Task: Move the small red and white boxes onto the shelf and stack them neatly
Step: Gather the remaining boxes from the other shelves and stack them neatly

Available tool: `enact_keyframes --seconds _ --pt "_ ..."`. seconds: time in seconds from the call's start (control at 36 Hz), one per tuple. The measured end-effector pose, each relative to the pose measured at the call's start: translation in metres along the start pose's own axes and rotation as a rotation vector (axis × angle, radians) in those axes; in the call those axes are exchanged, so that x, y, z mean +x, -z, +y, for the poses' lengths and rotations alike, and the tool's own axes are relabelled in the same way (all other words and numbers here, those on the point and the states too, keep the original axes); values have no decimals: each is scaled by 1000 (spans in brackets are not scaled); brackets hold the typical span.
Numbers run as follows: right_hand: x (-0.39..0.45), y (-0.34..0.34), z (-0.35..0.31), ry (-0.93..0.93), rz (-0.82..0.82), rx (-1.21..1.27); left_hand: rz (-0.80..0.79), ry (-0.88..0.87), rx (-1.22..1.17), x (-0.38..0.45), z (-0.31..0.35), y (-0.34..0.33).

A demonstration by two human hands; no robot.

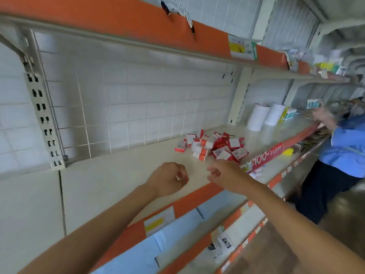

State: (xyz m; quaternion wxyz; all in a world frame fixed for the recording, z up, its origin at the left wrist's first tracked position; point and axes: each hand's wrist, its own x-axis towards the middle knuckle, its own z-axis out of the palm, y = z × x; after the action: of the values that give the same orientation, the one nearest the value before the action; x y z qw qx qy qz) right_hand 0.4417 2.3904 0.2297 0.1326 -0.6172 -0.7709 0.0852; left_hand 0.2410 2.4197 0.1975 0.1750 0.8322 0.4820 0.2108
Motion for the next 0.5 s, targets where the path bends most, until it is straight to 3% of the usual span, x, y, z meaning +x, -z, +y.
enact_keyframes --seconds 0.17,0.5 --pt "48 -2 22 31 -40 -68 19 15 51 27 -5 -2" --pt "143 18 70 77 51 -112 142 172 118 48 0 12"
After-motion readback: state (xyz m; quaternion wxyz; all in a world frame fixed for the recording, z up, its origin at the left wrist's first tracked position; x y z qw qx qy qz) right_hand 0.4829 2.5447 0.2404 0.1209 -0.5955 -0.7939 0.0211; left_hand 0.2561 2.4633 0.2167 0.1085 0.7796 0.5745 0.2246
